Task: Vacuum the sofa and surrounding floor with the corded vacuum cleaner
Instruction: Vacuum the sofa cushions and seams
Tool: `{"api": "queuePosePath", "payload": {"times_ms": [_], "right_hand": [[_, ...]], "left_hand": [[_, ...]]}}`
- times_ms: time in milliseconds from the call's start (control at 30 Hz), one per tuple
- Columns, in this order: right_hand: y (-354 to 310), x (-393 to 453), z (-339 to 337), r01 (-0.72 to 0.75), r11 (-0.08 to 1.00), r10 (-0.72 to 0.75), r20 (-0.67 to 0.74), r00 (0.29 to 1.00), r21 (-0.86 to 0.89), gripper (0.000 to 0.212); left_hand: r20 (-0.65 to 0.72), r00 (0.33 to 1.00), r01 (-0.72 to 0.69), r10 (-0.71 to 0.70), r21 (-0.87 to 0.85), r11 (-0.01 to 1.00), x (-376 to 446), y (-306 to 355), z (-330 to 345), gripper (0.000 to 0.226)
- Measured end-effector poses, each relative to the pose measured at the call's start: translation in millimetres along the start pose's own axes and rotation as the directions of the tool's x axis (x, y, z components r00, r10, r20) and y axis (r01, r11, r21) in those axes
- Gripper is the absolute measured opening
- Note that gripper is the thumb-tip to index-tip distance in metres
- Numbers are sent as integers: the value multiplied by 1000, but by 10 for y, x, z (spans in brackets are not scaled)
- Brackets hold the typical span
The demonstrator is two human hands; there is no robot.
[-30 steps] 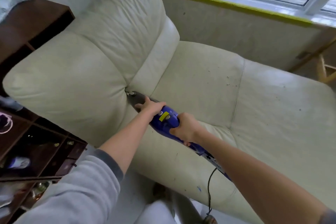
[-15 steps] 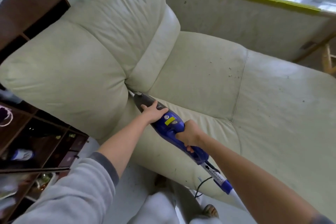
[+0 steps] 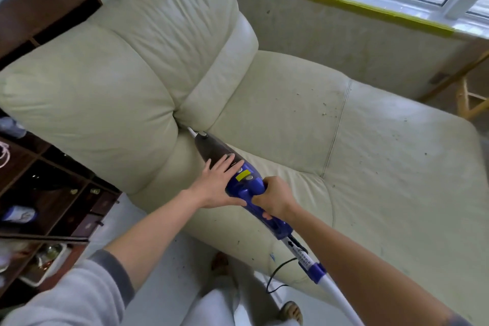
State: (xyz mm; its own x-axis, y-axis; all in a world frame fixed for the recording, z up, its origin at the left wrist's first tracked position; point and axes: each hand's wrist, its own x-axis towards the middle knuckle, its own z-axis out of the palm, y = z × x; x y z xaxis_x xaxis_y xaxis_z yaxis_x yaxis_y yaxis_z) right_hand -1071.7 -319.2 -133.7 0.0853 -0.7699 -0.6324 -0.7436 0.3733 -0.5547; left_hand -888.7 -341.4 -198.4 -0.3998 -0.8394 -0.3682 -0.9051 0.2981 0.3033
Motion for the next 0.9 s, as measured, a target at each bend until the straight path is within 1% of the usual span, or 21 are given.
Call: {"api": "queuePosePath", "payload": {"times_ms": [67,100,167,233,300,400,500,600,633,667,733,800,900], "right_hand": [[-14,-24,-87,-10,999,9,18,1000,39,19],[-30,-38,-124,-11,999,10,24,1000,46,20],[-71,-81,-158,-7,999,6,38,999,42,19],[-109,-110,-138,0,999,-2,53,999,41,20],[-152,-121,-107,8,999,-11,57,998,52,21],[-194,-113,-110,-4,998,3,22,1000,69,19],[-178,-140,-36,-18,999,19,-57,998,30,15],[-115,-206,125,-61,984,33,-163,986,-168,16],[-98,-234,182,-80,977,45,-176,983,-196,18],[-81,-260,232,-98,976,62,-178,982,-197,19],[-49,-314,310,-131,981,105,-174,979,-146,20],[-13,-349,349,-147,985,132,-158,979,-91,17],[0,-404,305,-136,983,124,-104,987,-122,12]], "left_hand": [[-70,997,-33,29,-49,998,29,39,49,113],[-95,994,-54,46,-84,995,47,39,52,107],[-107,992,-80,63,-165,983,94,51,32,86],[-88,993,-95,84,-133,987,153,120,-17,69],[-59,993,-109,105,-80,991,214,215,-95,61],[-46,988,-152,149,-76,985,295,289,-240,48],[6,978,-208,208,-30,978,342,281,-343,37],[80,973,-220,217,21,975,376,264,-326,31],[113,968,-230,223,55,972,377,266,-309,29],[147,962,-244,230,90,965,376,278,-285,28],[221,946,-272,237,140,952,346,342,-264,23],[272,932,-290,241,156,944,287,420,-285,20],[268,938,-266,222,140,954,166,477,-321,22]]}}
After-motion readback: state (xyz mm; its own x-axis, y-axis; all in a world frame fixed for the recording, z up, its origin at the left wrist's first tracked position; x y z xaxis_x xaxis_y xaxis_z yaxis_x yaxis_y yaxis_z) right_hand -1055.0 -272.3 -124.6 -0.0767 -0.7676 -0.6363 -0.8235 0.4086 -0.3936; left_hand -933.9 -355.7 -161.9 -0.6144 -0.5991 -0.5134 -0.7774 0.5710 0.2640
